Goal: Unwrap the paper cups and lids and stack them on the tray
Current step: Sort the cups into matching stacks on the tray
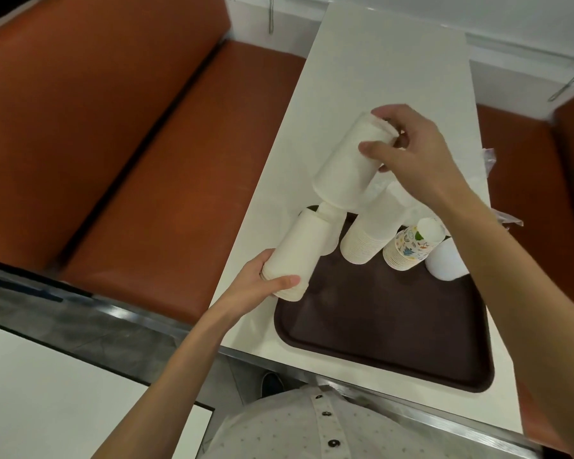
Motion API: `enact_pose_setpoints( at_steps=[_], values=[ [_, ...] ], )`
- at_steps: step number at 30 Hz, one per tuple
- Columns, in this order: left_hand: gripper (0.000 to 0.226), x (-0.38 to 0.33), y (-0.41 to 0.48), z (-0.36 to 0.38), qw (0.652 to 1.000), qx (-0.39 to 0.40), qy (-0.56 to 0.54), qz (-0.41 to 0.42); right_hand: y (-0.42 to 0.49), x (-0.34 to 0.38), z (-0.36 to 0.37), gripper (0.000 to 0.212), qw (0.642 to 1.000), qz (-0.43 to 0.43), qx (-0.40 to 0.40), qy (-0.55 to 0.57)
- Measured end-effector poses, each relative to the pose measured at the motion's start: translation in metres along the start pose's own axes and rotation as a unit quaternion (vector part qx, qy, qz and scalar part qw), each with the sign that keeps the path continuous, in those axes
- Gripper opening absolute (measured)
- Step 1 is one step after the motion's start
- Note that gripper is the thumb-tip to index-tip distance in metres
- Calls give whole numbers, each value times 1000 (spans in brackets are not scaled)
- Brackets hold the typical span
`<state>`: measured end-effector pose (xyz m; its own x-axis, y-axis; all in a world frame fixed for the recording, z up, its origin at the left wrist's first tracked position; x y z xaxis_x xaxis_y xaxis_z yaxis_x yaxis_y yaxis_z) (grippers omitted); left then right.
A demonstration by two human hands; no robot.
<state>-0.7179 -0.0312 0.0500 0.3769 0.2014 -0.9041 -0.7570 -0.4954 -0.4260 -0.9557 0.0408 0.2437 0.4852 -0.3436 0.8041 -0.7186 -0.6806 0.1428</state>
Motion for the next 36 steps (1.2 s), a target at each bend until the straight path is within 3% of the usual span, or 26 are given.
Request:
enact_pose_setpoints(
  at_steps=[3,16,20,22,26,33,36],
  values=[
    [72,8,1,-8,999,-40,-26,-17,-5,1,-2,54,996,-42,-32,-67],
    [73,20,-5,-13,994,-73,-75,-25,-23,-27,55,61,970,-77,66,-220],
    [73,12,-8,-8,995,-63,-74,-18,-27,-9,57,43,973,-111,67,-191],
    [70,7,-9,-5,996,-51,-79,-10,-35,-5,67,38,980,-86,110,-142],
    [71,-5,-9,4,996,-25,-87,11,-51,-12,91,54,966,-18,215,-140],
    [61,-15,-10,9,997,-6,-68,31,-43,-13,75,54,983,32,180,-37],
    [65,-12,-10,7,998,-12,-60,24,-34,-9,59,48,993,23,116,-2]
  ],
)
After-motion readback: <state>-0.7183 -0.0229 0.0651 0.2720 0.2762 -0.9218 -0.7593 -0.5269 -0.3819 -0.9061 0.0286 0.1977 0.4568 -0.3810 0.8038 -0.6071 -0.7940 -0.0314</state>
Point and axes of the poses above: each hand's wrist, its own y-axis towards the middle knuckle, its own z-axis out of the palm, x = y × z, the point moved 7 cm from there along y, towards the middle knuckle, and after that the axes turned 4 degrees about -x, right-handed, at the moved point
